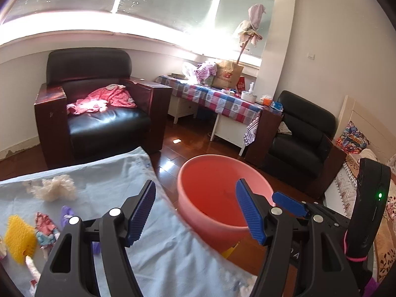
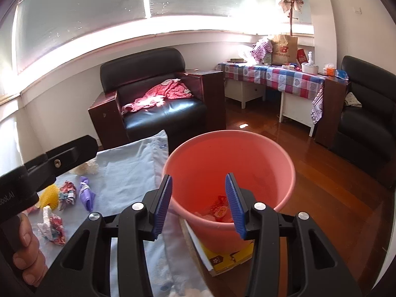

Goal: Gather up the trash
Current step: 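Move back to the table and grasp the white foam strip with the left gripper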

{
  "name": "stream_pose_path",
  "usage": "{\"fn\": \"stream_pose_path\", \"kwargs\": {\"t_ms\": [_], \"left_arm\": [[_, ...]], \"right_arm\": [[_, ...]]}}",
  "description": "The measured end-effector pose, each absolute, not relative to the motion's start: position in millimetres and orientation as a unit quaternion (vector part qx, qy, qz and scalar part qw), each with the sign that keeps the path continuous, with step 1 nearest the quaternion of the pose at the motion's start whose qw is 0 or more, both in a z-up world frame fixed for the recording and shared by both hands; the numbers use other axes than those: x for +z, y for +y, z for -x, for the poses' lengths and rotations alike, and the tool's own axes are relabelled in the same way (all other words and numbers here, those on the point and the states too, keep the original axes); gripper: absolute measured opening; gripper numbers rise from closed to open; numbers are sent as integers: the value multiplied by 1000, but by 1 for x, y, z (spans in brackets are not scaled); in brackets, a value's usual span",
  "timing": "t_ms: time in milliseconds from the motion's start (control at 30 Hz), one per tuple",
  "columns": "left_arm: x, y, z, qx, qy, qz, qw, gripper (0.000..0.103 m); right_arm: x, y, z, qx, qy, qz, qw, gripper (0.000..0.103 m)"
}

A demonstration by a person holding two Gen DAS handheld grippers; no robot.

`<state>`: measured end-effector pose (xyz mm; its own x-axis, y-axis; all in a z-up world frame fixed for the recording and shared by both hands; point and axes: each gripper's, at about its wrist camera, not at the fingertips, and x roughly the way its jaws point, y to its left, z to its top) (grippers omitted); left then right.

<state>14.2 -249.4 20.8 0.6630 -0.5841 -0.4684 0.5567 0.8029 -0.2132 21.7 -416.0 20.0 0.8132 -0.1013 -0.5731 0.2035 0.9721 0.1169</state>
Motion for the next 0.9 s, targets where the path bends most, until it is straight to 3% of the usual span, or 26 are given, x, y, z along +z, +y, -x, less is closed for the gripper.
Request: {"fn": "stream_pose_path", "kwargs": {"t_ms": [567, 900], "left_arm": [[8, -114, 17, -189, 288, 28, 938, 66], [-30, -35, 34, -112, 350, 64, 928, 66]], "right_arm": [[8, -353, -31, 15, 338, -78, 938, 45], [-4, -308, -39, 76, 361, -62, 927, 45]]}}
